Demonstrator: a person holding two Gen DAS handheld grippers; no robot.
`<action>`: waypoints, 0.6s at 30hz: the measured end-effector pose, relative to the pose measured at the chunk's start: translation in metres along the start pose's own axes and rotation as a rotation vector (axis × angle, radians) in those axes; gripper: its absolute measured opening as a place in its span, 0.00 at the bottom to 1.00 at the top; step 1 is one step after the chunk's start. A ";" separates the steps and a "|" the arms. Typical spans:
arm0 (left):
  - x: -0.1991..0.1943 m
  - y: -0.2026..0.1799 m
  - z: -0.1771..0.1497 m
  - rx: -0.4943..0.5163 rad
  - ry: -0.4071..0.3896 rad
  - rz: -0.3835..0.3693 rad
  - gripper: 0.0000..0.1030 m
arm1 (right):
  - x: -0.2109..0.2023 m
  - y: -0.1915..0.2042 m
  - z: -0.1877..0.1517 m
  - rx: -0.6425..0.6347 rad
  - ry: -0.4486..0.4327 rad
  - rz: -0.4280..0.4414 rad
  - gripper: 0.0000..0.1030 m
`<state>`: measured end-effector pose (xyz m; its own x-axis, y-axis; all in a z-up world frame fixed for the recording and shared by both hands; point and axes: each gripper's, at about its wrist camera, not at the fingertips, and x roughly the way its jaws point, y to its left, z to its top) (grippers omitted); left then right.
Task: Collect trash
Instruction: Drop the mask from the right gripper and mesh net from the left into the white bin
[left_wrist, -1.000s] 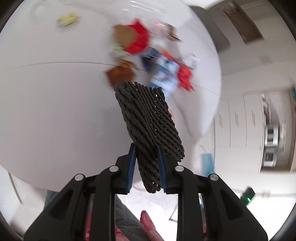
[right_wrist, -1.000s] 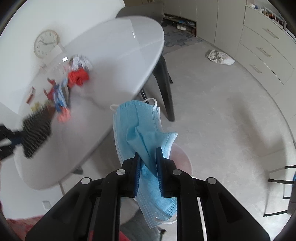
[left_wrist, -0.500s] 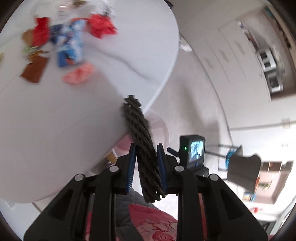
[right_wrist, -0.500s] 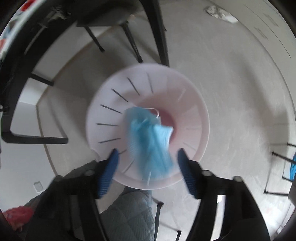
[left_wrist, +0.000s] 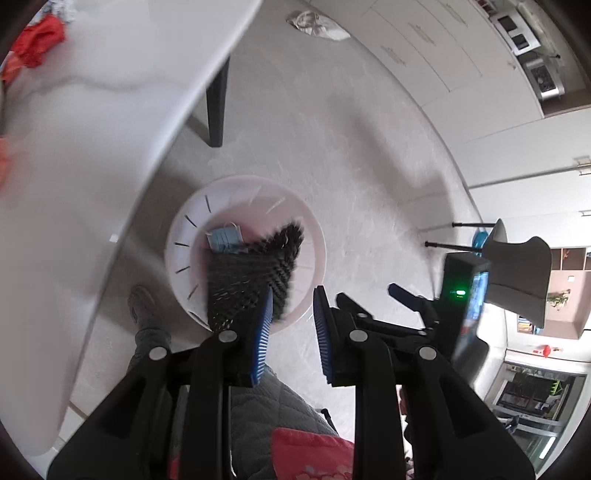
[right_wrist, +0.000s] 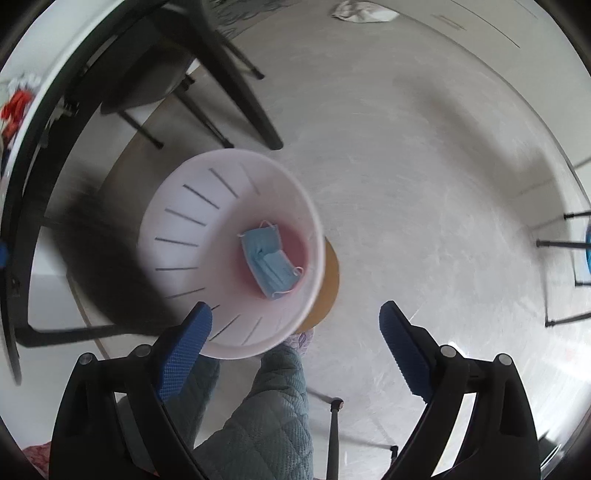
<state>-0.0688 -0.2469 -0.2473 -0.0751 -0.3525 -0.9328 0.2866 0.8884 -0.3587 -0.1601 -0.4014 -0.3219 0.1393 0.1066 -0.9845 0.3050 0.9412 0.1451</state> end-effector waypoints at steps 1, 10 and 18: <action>0.005 -0.003 0.001 0.006 0.007 0.008 0.22 | -0.001 -0.003 -0.001 0.010 -0.002 -0.001 0.89; -0.012 -0.013 -0.005 0.002 -0.047 0.052 0.56 | -0.026 -0.007 0.000 0.032 -0.037 0.014 0.89; -0.079 -0.042 -0.022 0.165 -0.233 0.139 0.87 | -0.090 0.013 0.024 -0.021 -0.168 0.031 0.95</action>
<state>-0.0959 -0.2497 -0.1595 0.1910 -0.3063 -0.9326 0.4315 0.8795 -0.2005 -0.1459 -0.4067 -0.2289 0.3041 0.0827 -0.9490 0.2789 0.9448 0.1717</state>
